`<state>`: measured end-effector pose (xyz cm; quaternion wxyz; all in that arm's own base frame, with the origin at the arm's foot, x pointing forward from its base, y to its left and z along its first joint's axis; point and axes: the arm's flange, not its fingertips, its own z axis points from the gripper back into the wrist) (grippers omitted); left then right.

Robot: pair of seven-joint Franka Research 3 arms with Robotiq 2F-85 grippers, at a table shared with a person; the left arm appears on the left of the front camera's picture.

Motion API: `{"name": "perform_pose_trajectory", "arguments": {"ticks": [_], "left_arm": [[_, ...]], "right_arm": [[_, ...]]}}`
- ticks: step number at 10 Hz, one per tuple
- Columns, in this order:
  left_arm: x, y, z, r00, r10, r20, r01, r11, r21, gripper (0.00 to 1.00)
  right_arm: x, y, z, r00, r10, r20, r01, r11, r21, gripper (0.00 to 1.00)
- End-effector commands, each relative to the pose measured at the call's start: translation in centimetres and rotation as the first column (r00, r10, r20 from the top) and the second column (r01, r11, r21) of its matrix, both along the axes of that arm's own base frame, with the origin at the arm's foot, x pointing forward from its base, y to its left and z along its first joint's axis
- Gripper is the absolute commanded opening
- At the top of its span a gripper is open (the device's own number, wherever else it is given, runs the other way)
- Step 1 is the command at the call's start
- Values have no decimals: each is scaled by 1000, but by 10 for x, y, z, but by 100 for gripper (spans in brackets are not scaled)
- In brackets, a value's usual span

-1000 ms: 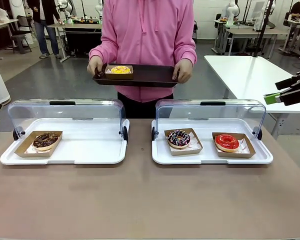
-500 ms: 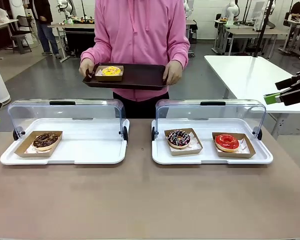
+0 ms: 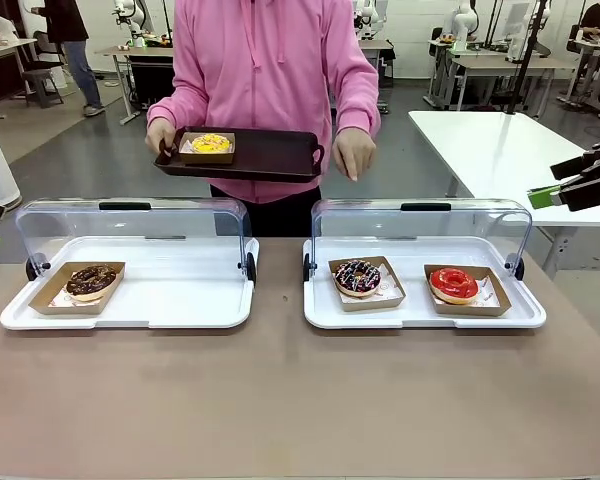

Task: Provide the desired donut to the person.
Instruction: Pick up and lift the Paper togo box containing the Donut pointed at by the person.

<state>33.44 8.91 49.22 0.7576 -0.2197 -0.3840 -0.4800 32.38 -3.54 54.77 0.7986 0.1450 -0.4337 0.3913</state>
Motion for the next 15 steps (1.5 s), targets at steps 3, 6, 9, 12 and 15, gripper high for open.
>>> {"name": "perform_pose_trajectory", "arguments": {"ticks": [3, 6, 9, 12, 15], "left_arm": [[0, 1, 1, 1000, 4, 7, -4, 1000, -2, 100], [0, 1, 1, 1000, 4, 7, -4, 1000, -2, 100], [0, 1, 1, 1000, 4, 7, -4, 1000, -2, 100], [0, 1, 1, 1000, 4, 7, -4, 1000, -2, 100], [0, 1, 1, 1000, 4, 7, -4, 1000, -2, 100]], "right_arm": [[1, 1, -1, 1000, 5, -3, -5, 1000, -6, 100], [1, 1, -1, 1000, 5, -3, -5, 1000, -6, 100], [1, 1, -1, 1000, 5, -3, -5, 1000, -6, 100], [1, 1, -1, 1000, 5, -3, -5, 1000, -6, 100], [1, 1, -1, 1000, 5, -3, -5, 1000, -6, 100]]}}
